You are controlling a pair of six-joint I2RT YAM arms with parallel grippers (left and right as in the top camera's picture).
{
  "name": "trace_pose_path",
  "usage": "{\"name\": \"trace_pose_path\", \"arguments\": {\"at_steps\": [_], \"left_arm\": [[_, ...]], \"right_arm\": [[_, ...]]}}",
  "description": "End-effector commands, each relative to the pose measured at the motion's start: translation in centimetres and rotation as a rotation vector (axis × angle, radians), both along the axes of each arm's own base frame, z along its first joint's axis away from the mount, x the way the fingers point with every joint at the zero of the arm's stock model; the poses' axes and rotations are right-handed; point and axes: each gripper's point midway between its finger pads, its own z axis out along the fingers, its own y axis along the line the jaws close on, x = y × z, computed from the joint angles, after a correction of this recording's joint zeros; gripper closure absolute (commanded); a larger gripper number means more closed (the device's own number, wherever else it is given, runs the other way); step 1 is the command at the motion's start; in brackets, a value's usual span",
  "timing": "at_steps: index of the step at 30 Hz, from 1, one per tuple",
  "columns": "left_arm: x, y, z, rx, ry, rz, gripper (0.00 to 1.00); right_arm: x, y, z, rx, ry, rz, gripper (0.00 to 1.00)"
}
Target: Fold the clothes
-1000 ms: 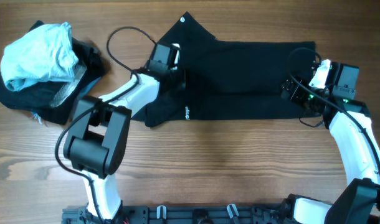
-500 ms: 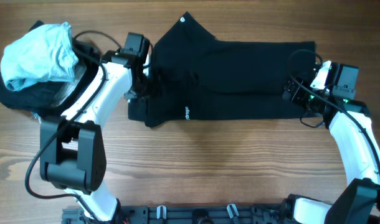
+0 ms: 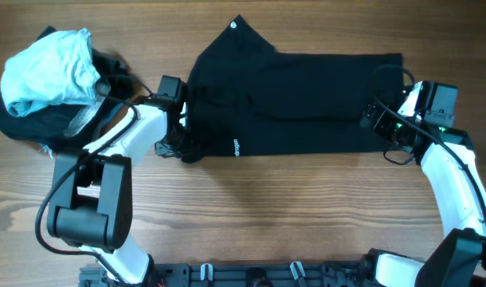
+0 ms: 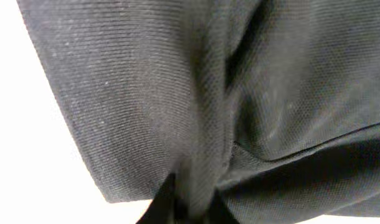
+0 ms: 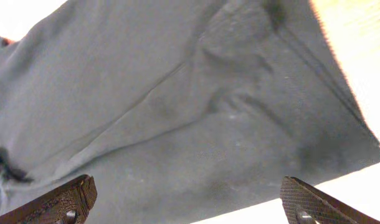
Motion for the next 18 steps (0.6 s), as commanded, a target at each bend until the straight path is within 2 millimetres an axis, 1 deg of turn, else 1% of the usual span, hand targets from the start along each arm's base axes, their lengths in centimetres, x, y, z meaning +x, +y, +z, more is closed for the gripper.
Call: {"name": "trace_pose_path", "arguments": {"at_steps": [1, 2, 4, 5, 6, 7, 8, 10, 12, 14, 15, 17, 18], "left_arm": [[-2.8, 6.1, -1.5, 0.185, 0.118, 0.203, 0.96], [-3.0, 7.2, -1.5, 0.188, 0.133, 0.244, 0.96], [-2.9, 8.7, -1.6, 0.147, 0.143, 0.307, 0.96], [-2.8, 9.3, -1.6, 0.116, 0.142, 0.338, 0.96], [-2.8, 9.6, -1.6, 0.100, 0.144, 0.356, 0.96], [-2.7, 10.0, -1.6, 0.093, 0.143, 0.375, 0.96], [-2.7, 10.3, -1.6, 0.092, 0.143, 0.379, 0.96], [-2.8, 10.6, -1.6, 0.092, 0.142, 0.362, 0.96], [-2.8, 10.7, -1.6, 0.095, 0.141, 0.347, 0.93], [-2.7, 10.7, -1.6, 0.094, 0.136, 0.348, 0.91], [-2.6, 10.7, -1.6, 0.094, 0.135, 0.348, 0.91], [-2.7, 10.7, -1.6, 0.094, 0.137, 0.348, 0.90], [-2.7, 10.7, -1.6, 0.094, 0.138, 0.348, 0.89]], "right_arm": [[-0.4, -1.3, -1.7, -0.037, 0.065, -0.088, 0.01], [-0.5, -1.3, -2.3, -0.036, 0.081, -0.085, 0.01], [-0.8, -1.2, -4.4, -0.033, 0.147, -0.062, 0.01], [-1.2, -1.1, -5.7, -0.022, 0.187, -0.058, 0.06], [-1.5, -0.9, -6.6, -0.012, 0.217, -0.052, 0.11], [-1.9, -0.5, -7.6, 0.007, 0.252, -0.033, 0.19], [-2.2, 0.0, -8.5, 0.029, 0.278, -0.006, 0.25], [-2.8, 0.4, -9.6, 0.043, 0.318, 0.013, 0.28], [-3.1, 0.4, -10.3, 0.046, 0.342, 0.011, 0.30], [-3.3, 0.6, -10.3, 0.056, 0.349, 0.014, 0.65], [-3.5, 0.6, -10.4, 0.057, 0.359, 0.014, 0.76], [-4.4, 0.6, -10.5, 0.057, 0.396, 0.008, 0.96], [-4.8, 0.5, -10.5, 0.065, 0.413, -0.002, 0.96]]}}
